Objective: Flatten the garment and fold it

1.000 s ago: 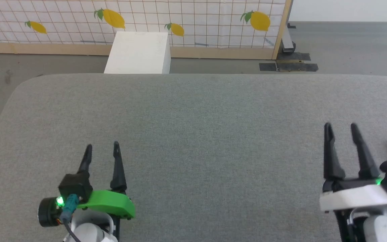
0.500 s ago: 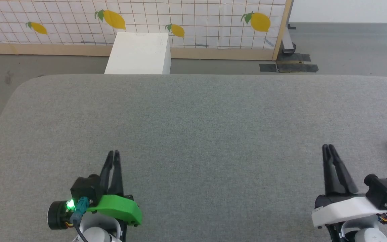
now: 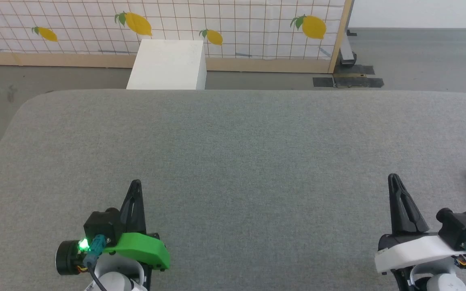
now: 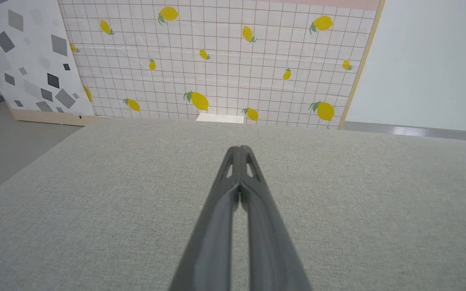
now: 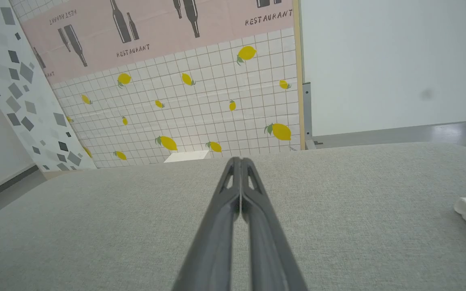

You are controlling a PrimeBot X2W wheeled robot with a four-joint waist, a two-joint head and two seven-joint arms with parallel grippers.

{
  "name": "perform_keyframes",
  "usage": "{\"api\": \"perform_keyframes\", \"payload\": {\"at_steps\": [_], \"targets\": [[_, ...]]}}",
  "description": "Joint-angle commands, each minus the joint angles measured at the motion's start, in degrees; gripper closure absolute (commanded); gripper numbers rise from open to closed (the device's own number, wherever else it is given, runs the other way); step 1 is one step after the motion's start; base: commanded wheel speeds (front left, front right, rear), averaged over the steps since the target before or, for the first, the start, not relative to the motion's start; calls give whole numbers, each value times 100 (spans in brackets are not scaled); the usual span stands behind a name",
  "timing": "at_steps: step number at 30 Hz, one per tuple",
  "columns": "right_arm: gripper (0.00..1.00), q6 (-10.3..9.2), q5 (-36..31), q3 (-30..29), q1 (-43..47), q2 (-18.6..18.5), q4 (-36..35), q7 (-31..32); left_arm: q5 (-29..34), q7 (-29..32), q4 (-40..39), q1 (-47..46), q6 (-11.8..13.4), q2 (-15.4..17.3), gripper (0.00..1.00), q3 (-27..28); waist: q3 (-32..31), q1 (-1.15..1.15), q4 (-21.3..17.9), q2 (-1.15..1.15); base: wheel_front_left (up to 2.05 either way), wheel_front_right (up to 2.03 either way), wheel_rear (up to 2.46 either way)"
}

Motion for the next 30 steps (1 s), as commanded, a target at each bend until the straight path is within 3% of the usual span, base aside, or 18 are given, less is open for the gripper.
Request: {"api": "perform_keyframes", "payload": {"at_steps": [1,30], "targets": [[100,-1,-70,12,8,0,-45,30,60,34,-51,44,-24,-6,100,18,-2,0,2,0,0,0,0],[100,-2,-384,65,28,1,-227,366,268,371,-338,152,-82,-22,100,139,-32,0,28,0,0,0,0]]}}
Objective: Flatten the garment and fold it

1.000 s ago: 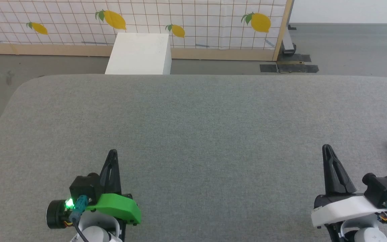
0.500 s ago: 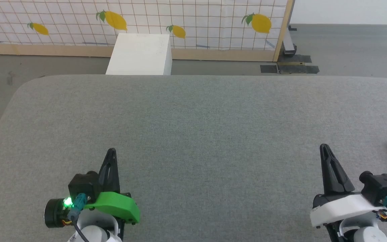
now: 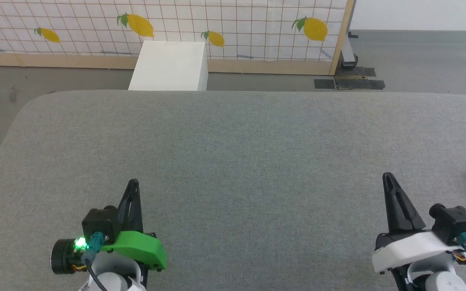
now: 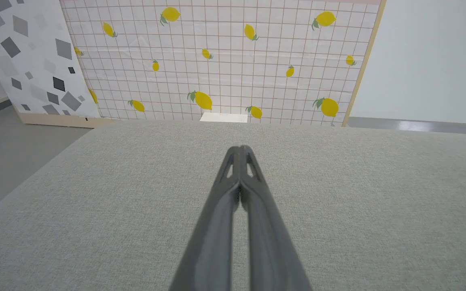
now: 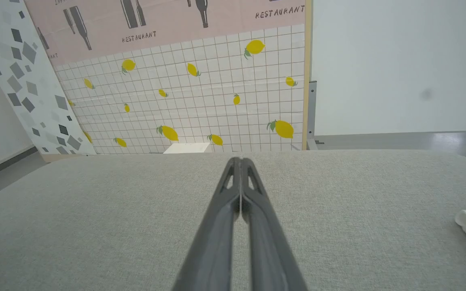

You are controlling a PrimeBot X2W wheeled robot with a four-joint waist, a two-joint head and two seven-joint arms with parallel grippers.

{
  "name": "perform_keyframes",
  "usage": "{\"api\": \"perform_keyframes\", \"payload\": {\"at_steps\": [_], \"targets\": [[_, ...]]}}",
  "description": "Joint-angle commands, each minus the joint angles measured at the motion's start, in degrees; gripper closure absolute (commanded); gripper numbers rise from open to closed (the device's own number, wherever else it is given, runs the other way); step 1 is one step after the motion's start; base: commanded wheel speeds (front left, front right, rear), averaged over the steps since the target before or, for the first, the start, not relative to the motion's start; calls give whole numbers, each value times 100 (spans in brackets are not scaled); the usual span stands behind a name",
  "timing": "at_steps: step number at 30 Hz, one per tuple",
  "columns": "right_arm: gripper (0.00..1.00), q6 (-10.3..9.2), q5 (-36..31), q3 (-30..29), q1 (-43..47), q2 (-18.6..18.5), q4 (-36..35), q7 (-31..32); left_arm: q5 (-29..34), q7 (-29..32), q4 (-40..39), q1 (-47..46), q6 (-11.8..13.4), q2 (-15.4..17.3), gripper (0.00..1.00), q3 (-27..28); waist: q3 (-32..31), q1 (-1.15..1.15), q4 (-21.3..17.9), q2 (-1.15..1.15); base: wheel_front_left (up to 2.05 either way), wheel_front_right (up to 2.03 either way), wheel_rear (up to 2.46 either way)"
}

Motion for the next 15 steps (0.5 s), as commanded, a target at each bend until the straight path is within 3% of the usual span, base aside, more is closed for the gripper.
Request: {"api": "perform_keyframes", "payload": {"at_steps": [1,15], "targets": [[100,-3,-86,16,29,1,-44,31,66,35,-39,69,-31,-22,100,32,-1,0,1,0,0,0,0],[100,-3,-237,42,39,1,-131,192,166,197,-177,121,-59,-29,100,91,-16,0,14,0,0,0,0]]}}
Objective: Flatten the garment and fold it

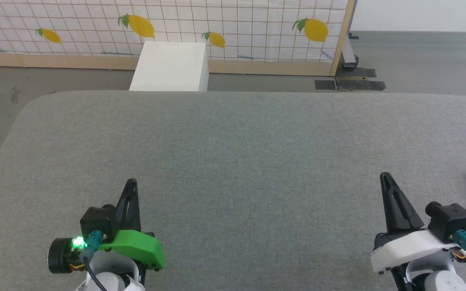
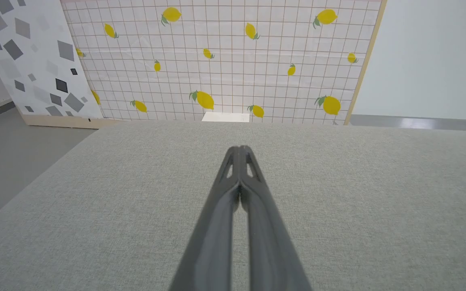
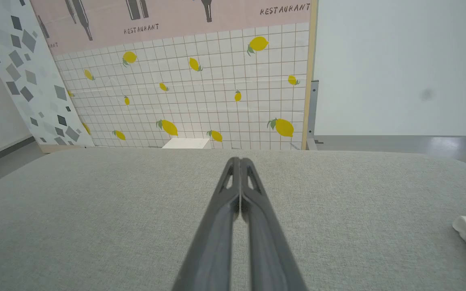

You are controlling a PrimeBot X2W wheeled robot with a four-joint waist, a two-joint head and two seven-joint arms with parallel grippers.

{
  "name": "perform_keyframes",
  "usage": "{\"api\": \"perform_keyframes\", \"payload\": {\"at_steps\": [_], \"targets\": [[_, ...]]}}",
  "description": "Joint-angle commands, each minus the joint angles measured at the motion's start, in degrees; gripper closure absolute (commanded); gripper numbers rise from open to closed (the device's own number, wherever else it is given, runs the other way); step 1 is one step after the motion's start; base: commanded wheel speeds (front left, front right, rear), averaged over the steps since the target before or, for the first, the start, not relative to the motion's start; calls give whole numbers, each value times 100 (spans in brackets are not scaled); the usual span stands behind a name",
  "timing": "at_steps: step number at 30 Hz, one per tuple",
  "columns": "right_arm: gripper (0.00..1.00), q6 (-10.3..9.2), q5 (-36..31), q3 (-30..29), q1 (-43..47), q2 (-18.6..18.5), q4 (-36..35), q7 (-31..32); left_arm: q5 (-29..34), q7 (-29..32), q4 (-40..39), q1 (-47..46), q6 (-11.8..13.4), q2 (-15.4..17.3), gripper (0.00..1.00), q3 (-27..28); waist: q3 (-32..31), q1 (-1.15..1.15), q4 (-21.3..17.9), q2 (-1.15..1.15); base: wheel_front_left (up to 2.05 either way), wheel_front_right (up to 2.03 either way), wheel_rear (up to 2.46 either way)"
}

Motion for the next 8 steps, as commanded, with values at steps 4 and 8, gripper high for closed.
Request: {"api": "perform_keyframes", "payload": {"at_steps": [4,8], "targets": [[100,-4,-106,25,41,1,-65,68,75,70,-70,94,-33,-27,100,33,-5,0,4,0,0,0,0],[100,-4,-149,32,44,1,-90,114,104,116,-109,109,-41,-29,100,49,-9,0,8,0,0,0,0]]}}
